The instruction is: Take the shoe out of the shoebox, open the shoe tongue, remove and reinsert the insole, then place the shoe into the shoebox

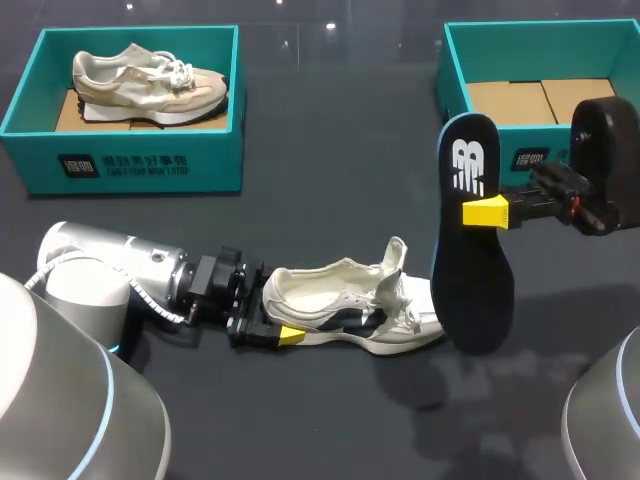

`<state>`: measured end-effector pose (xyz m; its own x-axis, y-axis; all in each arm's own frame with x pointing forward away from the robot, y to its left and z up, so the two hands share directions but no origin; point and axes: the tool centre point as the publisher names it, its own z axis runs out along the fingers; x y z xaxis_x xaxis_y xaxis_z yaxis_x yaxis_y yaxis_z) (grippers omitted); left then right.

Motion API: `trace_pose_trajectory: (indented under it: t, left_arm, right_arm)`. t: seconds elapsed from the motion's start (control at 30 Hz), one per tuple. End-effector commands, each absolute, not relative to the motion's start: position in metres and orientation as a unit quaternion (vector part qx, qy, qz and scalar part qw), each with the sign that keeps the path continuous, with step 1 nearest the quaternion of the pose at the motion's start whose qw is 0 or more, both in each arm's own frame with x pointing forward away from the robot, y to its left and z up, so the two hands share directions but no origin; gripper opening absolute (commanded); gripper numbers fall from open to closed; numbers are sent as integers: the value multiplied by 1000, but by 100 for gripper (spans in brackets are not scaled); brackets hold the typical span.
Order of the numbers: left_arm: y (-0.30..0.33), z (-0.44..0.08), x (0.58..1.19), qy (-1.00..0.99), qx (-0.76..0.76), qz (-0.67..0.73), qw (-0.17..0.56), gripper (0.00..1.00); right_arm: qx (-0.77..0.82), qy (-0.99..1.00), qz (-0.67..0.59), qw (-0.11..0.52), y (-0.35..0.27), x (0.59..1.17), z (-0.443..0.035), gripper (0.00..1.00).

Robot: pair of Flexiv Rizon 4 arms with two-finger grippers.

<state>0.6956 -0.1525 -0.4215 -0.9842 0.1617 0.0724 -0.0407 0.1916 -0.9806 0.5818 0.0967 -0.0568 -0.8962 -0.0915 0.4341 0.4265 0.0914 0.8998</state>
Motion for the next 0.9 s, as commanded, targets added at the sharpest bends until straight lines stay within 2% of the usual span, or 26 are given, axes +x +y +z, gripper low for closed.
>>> trace_pose_trajectory:
  t: [0.03, 0.53, 0.6, 0.67, 0.9]
  left_arm:
    - [-146, -419, 691, -776, -30, 627, 68, 100]
    - [-118, -409, 697, -844, -16, 536, 33, 100]
    - [-114, -408, 697, -864, -37, 500, 36, 100]
    - [-106, -406, 695, -881, -94, 464, 0, 100]
    - [-106, -406, 695, -881, -94, 464, 0, 100]
  right_arm:
    - [-117, -713, -663, 196, 98, 582, -58, 0]
    - [-117, -713, -663, 196, 98, 582, -58, 0]
    - [-117, -713, -663, 196, 98, 582, -58, 0]
    - [-117, -713, -663, 196, 98, 582, -58, 0]
    - [-117, -713, -663, 196, 98, 582, -58, 0]
